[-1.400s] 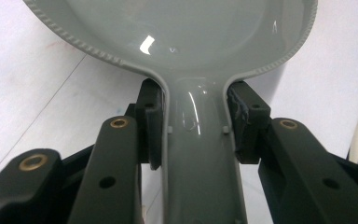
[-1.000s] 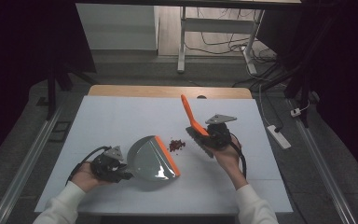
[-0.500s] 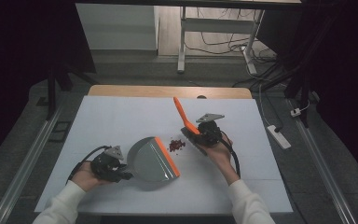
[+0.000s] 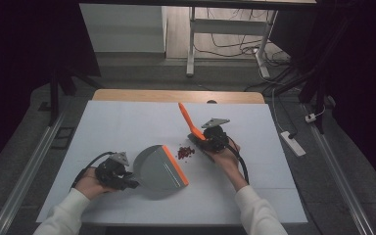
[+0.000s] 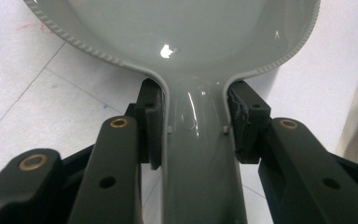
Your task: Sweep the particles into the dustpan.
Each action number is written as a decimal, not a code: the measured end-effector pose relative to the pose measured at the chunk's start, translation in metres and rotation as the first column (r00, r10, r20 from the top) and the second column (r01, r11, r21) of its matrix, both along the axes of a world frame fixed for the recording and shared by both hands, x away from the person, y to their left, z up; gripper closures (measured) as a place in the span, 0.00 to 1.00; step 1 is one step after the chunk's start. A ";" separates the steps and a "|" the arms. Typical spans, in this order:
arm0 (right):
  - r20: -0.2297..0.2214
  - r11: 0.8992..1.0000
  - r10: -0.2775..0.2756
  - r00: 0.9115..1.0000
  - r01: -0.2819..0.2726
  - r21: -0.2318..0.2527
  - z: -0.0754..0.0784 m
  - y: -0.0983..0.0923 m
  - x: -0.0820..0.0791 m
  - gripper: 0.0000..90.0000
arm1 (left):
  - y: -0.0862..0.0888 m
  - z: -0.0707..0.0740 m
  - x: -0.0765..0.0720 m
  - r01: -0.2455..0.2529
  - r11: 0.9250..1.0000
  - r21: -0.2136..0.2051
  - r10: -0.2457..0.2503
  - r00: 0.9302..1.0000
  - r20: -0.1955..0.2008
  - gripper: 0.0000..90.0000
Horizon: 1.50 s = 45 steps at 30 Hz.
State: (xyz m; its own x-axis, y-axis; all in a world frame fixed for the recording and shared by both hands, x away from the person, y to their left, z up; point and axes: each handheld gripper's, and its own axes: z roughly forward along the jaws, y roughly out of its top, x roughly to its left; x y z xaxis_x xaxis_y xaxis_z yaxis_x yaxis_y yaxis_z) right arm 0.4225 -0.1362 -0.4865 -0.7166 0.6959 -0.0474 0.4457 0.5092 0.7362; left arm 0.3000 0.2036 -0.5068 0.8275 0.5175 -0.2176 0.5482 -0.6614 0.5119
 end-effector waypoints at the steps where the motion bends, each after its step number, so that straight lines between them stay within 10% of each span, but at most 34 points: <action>1: 0.001 1.000 0.001 1.000 -0.001 -0.007 -0.001 0.002 0.001 0.78 | 0.000 0.000 0.000 -0.001 1.000 -0.001 0.001 1.000 -0.002 0.68; 19: -0.001 0.997 0.055 0.999 -0.055 -0.060 -0.008 0.022 -0.004 0.78 | -0.001 -0.001 0.001 0.008 1.000 0.013 -0.008 1.000 -0.003 0.68; 45: -0.046 0.976 0.219 0.975 -0.219 0.005 -0.006 0.068 -0.043 0.78 | -0.001 -0.001 0.000 0.002 1.000 0.011 -0.002 1.000 0.005 0.68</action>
State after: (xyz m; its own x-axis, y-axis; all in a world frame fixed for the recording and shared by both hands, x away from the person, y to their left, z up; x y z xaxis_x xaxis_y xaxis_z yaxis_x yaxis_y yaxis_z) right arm 0.3797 -0.0680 -0.4921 -0.8531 0.5216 -0.0111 0.3567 0.5987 0.7172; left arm 0.3000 0.2021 -0.5077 0.8300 0.5178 -0.2075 0.5438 -0.6683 0.5077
